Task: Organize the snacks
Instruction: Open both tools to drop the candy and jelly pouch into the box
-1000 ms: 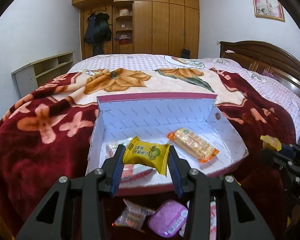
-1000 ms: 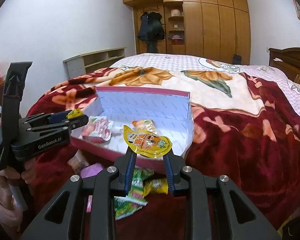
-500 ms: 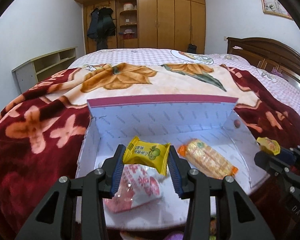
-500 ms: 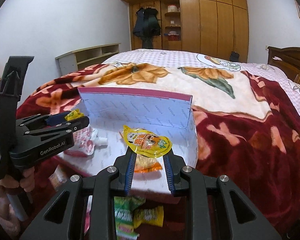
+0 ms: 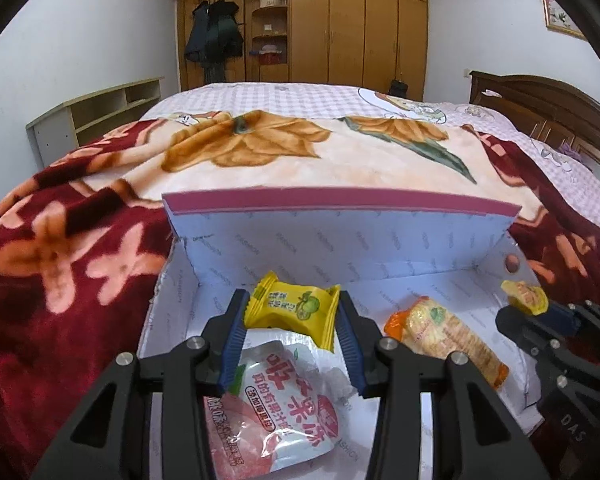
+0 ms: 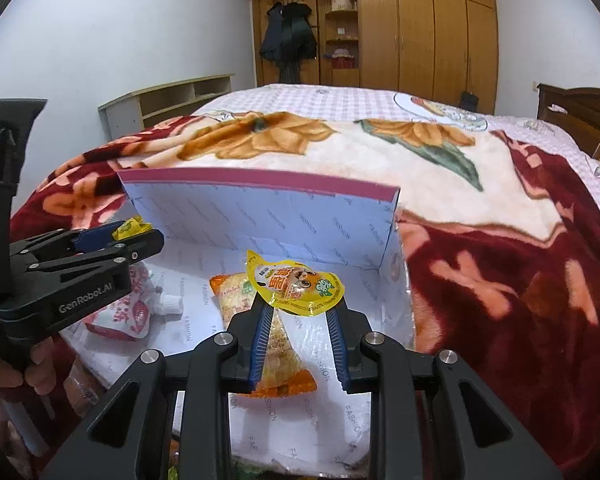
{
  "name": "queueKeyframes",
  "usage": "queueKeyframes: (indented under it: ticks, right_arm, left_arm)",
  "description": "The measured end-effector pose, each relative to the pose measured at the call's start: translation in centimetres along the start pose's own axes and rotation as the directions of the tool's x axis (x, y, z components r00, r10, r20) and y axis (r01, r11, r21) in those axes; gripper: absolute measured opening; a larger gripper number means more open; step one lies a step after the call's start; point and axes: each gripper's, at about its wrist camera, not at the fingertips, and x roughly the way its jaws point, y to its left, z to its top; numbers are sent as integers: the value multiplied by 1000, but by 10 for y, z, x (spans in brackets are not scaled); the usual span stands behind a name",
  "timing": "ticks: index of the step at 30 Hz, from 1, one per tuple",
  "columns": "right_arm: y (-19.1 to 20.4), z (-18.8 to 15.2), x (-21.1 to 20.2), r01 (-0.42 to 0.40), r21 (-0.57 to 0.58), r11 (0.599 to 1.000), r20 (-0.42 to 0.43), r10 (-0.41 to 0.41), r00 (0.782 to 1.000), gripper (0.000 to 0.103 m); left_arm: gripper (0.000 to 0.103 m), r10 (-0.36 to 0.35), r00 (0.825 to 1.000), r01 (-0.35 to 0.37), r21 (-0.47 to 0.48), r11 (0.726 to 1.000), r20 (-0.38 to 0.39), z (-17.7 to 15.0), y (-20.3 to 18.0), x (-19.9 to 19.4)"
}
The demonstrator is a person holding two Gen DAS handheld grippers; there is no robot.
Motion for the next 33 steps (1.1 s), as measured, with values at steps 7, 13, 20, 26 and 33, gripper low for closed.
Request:
queueKeyframes:
  ticks: [7, 13, 20, 26, 33]
  right_arm:
    - [-2, -4, 19, 6, 19, 1000, -31, -5, 1000, 28]
    - [1, -5, 21, 6, 11, 1000, -21, -5, 1000, 28]
    - [0, -7, 19, -5, 26, 1000, -2, 5, 1000, 36]
    - [1, -6, 12, -33, 48, 998, 21, 32, 999, 50]
    - [-1, -3, -5, -45, 61, 997, 44, 42, 998, 51]
  left_arm:
    - [46, 22, 999, -22, 5, 1000, -41, -8, 1, 15]
    - [58, -15, 998, 15, -9, 1000, -60, -8, 3, 17]
    - [72, -7, 999, 8, 24, 1000, -37, -10, -5, 10]
    - [72, 6, 1000, -5, 23, 1000, -28, -10, -3, 0]
    - [72, 9, 1000, -9, 17, 1000, -10, -10, -2, -23]
